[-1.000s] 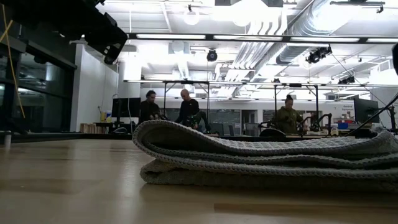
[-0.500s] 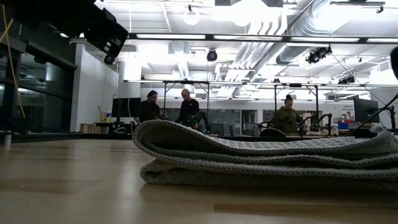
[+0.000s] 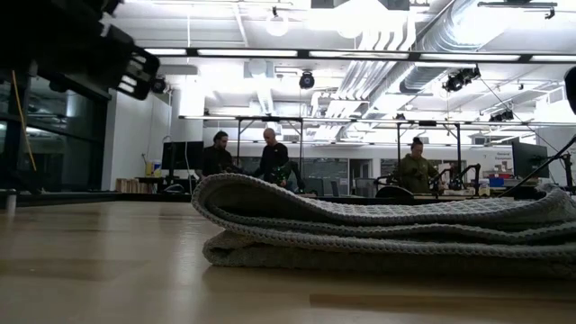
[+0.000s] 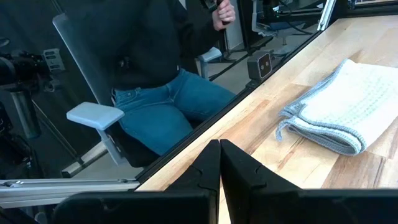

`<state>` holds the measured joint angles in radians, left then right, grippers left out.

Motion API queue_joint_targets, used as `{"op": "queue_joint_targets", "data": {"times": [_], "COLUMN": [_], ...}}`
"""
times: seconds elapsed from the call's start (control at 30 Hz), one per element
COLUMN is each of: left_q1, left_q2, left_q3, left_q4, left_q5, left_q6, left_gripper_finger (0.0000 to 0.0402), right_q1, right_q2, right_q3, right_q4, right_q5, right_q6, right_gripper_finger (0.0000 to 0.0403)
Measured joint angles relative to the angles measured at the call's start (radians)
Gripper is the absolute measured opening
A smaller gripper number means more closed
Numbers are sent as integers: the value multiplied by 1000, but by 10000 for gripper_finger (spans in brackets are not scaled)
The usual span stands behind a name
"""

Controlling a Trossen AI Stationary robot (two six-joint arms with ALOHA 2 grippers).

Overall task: Fold microfiber towels
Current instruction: Return to Home Position

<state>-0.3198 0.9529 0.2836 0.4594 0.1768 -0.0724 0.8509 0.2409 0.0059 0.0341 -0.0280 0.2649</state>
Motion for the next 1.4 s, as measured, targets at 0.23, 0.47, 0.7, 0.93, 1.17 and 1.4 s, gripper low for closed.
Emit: {"op": "queue_joint_targets", "data": {"times": [0.23, 0.47, 0.7, 0.93, 1.17, 1.4], "left_q1": [-65, -84, -135, -152, -152, -152], "left_q2": [-117, -355, -452, -489, -581, -727], "left_q3": [-76, -220, -255, -256, -257, -259], "left_q4": [5, 57, 45, -17, -141, -308], "left_q5": [-6, -11, -14, -8, -8, -8], "left_q6": [28, 22, 55, 68, 68, 70], "left_gripper_finger": [142, 142, 142, 142, 142, 142], "right_q1": [0, 0, 0, 0, 0, 0], "right_q2": [0, 0, 0, 0, 0, 0], "right_q3": [0, 0, 0, 0, 0, 0], "right_q4": [-1, -1, -1, -1, -1, -1], "right_q5": [1, 1, 0, 0, 0, 0], "right_q6": [0, 0, 0, 0, 0, 0], "right_gripper_finger": [3, 3, 3, 2, 2, 2]}}
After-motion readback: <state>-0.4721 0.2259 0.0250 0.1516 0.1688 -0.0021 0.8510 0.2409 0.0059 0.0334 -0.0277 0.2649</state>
